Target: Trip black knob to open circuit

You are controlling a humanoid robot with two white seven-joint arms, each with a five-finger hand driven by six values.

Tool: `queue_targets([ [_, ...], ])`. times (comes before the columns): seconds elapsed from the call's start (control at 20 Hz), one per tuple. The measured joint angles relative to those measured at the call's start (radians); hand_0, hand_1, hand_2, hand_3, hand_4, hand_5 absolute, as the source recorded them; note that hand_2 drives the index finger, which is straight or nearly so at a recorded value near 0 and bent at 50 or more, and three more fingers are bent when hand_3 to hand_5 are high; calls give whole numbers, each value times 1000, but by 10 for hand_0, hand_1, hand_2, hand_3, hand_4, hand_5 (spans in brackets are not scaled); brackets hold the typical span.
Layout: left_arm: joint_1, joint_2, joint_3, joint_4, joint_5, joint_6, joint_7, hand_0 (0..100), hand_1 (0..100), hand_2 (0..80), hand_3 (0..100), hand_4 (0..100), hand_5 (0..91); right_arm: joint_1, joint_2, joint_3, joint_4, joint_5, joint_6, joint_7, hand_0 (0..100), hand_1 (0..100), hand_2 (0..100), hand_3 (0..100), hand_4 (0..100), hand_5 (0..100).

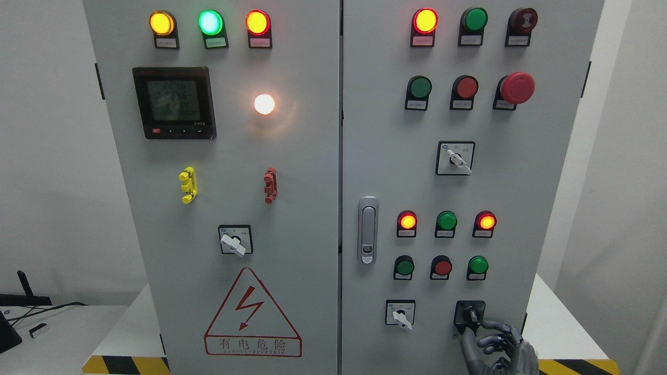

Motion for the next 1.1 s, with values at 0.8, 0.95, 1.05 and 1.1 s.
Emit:
queue_targets([
  [0.8,0,0,0,0,0,0,0,120,389,0,0,0,0,-1,0,12,6,6,-1,2,309,774,471,746,775,907],
  [0.95,0,0,0,0,0,0,0,120,389,0,0,0,0,-2,0,13,6,7,0,2,316,770,472,746,775,906],
  [1.05,0,0,0,0,0,0,0,120,389,0,0,0,0,-2,0,14,6,8,0,2,321,768,474,748,775,906],
  [1.1,0,0,0,0,0,0,0,120,389,0,0,0,0,-2,0,14,6,8,0,2,323,769,474,748,775,905],
])
